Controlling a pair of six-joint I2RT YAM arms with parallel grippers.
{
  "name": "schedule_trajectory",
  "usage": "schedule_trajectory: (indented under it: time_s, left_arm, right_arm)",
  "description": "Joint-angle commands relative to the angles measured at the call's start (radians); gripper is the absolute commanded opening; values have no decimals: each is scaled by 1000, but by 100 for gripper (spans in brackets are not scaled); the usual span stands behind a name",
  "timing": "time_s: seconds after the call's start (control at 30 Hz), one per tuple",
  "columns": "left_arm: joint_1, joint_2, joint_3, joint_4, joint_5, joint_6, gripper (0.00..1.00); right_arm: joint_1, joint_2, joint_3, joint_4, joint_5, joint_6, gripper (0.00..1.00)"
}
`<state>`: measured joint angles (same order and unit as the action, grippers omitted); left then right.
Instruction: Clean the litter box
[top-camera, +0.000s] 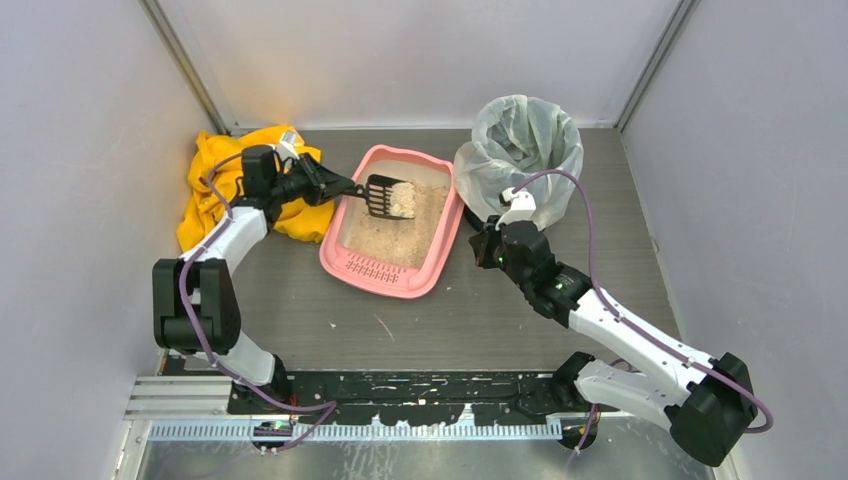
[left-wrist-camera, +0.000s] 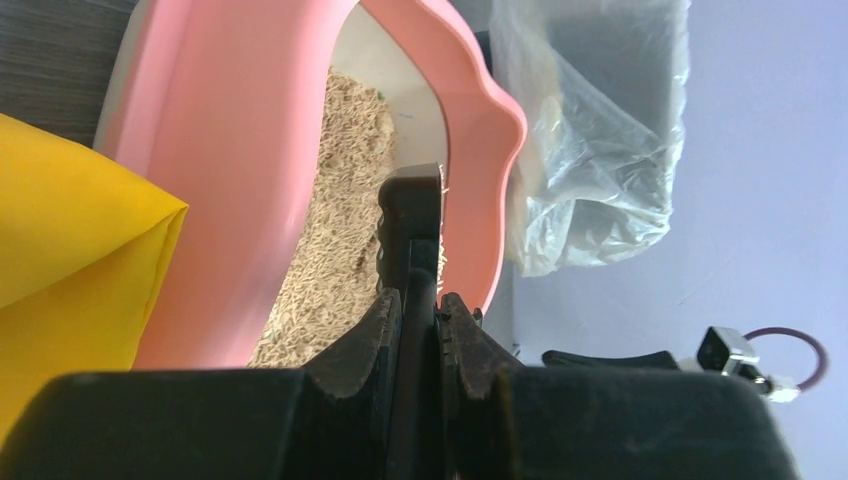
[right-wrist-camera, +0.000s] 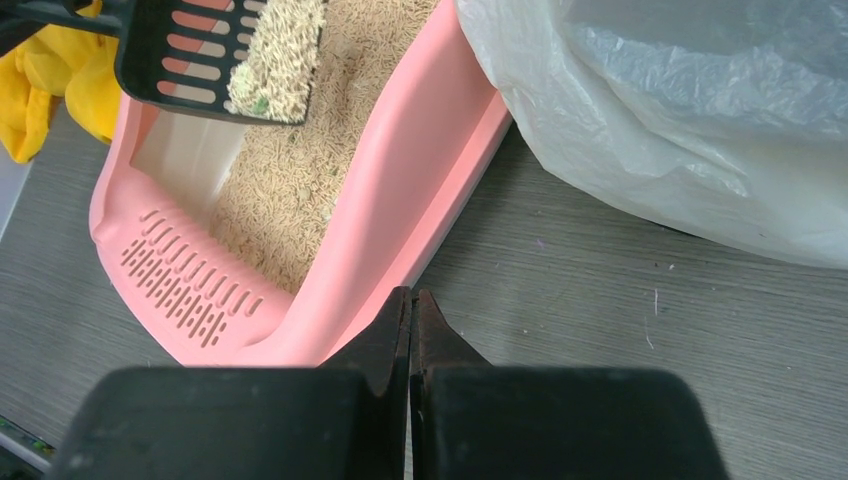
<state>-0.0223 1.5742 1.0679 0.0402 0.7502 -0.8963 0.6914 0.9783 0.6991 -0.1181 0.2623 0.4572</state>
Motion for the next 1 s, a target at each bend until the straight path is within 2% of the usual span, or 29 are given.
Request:
schedule_trajectory:
  time_s: [0.0, 0.1, 0.33, 0.4, 0.7, 0.97]
  left_arm:
    - [17, -9, -18, 202, 66, -105, 0]
    - [16, 19, -58, 355, 109, -204, 0]
    - [79, 29, -146, 478, 151, -270, 0]
    - [88, 42, -173, 556, 168, -318, 0]
    - [99, 237, -283, 1213, 214, -720, 0]
    - [98, 246, -302, 1270, 232, -753, 0]
  right_arm:
    - [-3, 2, -5, 69, -1, 12, 1]
    - [-4, 30, 0, 80, -16, 14, 1]
    - [-5, 45, 4, 87, -32, 19, 1]
    - [-7, 49, 9, 85, -35, 17, 1]
    - [-6, 77, 25, 86, -57, 18, 1]
    - [-7, 75, 25, 81, -54, 17, 1]
